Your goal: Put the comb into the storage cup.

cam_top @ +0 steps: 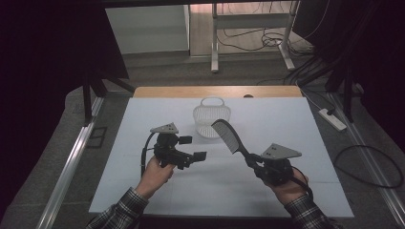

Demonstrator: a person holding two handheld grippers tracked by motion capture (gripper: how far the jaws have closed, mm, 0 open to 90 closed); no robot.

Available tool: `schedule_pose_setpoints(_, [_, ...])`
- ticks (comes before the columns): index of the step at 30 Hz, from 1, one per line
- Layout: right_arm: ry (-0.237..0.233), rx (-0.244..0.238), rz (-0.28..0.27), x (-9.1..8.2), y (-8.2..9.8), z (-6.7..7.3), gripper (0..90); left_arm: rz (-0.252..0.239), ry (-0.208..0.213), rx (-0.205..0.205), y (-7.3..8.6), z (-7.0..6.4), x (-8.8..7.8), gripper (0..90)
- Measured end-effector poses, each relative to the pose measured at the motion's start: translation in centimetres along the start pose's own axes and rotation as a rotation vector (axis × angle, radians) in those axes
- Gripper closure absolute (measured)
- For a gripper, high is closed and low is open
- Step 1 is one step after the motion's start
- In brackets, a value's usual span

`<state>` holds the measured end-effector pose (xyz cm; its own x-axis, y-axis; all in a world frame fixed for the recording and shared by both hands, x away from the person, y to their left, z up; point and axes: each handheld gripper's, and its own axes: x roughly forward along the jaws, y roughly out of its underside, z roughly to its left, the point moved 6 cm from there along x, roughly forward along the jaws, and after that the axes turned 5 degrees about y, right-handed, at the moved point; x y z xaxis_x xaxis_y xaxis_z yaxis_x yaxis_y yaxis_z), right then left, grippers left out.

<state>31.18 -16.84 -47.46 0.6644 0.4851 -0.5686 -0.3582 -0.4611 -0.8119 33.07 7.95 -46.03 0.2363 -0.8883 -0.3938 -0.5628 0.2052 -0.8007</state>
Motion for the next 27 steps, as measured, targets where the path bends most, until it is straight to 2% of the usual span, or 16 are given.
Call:
schedule_pose_setpoints(14, [-0.023, -0.009, -0.024, 0.8, -0.7, 1.7, 73.0, -0.008, 0.006, -0.056, 0.3, -0.2, 1.5, 0.0])
schedule_pose_setpoints(27, [-0.044, -0.015, -0.031, 1.2, -0.8, 2.9, 72.9, 0.007, 0.032, -0.065, 0.2, -0.5, 2.8, 0.0])
